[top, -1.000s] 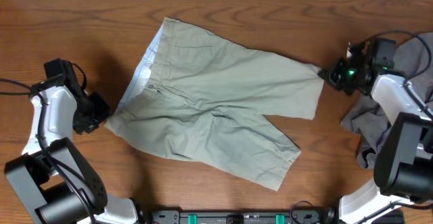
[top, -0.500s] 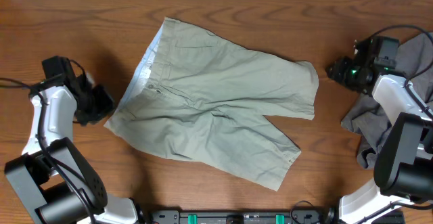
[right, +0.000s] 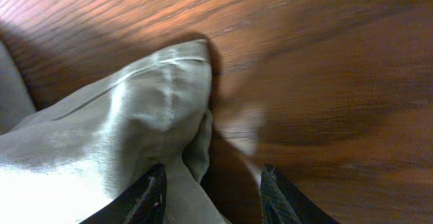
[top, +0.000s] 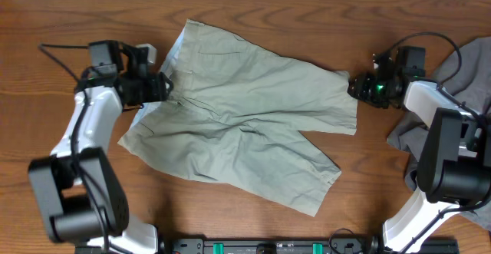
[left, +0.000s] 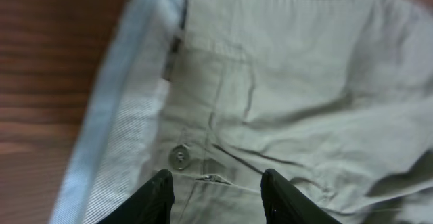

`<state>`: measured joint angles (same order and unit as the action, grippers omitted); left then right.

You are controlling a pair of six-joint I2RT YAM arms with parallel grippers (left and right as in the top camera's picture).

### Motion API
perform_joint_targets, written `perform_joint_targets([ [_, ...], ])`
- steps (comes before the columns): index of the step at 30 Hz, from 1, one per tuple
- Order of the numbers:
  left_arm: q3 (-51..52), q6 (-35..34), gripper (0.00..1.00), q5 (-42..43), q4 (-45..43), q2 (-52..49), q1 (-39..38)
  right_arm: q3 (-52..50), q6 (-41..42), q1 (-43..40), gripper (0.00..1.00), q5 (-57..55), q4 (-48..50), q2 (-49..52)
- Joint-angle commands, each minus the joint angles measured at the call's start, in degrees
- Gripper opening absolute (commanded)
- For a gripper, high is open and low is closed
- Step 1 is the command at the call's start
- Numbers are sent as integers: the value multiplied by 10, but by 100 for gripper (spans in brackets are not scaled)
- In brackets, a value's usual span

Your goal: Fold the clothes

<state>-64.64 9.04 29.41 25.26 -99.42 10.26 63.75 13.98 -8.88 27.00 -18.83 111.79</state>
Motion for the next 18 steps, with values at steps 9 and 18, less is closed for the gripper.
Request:
perform_joint_targets([
  [9, -10, 37, 44, -66, -15, -75, -3, -2, -8, 8, 43, 11, -23, 16],
  [18, -10, 38, 44, -64, -23, -118, -3, -2, -8, 8, 41, 11, -27, 16],
])
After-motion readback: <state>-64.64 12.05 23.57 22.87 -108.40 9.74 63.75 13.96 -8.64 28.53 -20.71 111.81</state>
